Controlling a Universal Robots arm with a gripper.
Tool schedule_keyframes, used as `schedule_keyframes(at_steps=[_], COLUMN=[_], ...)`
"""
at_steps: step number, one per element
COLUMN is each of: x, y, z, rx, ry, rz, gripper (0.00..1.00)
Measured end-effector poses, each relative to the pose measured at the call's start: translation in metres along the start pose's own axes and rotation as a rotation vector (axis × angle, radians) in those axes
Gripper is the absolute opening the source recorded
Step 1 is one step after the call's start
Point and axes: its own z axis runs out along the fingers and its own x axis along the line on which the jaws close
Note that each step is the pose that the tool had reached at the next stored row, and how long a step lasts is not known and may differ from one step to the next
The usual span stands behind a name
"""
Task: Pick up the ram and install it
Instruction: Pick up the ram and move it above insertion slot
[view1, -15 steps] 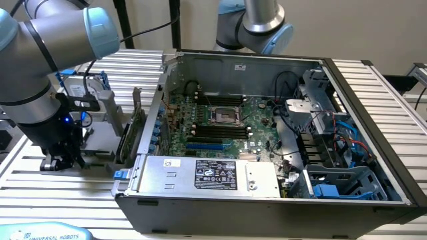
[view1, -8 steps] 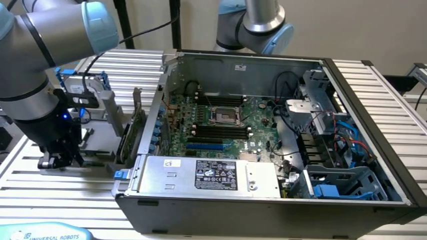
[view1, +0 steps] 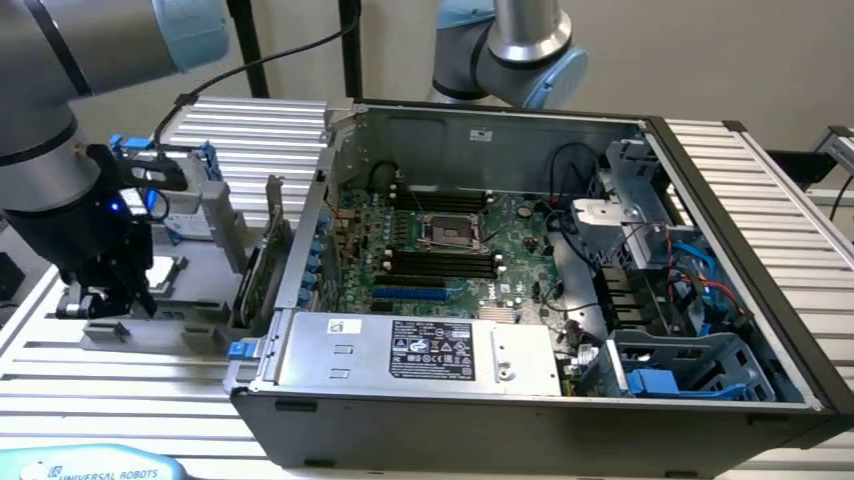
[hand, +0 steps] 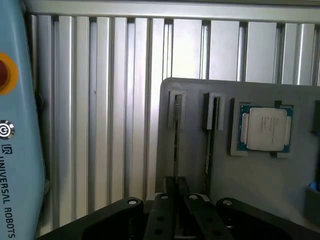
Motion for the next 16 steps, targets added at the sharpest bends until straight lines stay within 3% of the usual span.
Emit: schedule_keyframes(at_steps=[8, 16], x=[0.000, 0.000], y=[-0.0030, -0.0123], z=[-0.0361, -0.0607], rx=[-0.0002, 0.0001], ry=[-0.0029, -0.0136], rz=[-0.001, -0.005], gripper=[0.14, 0.14])
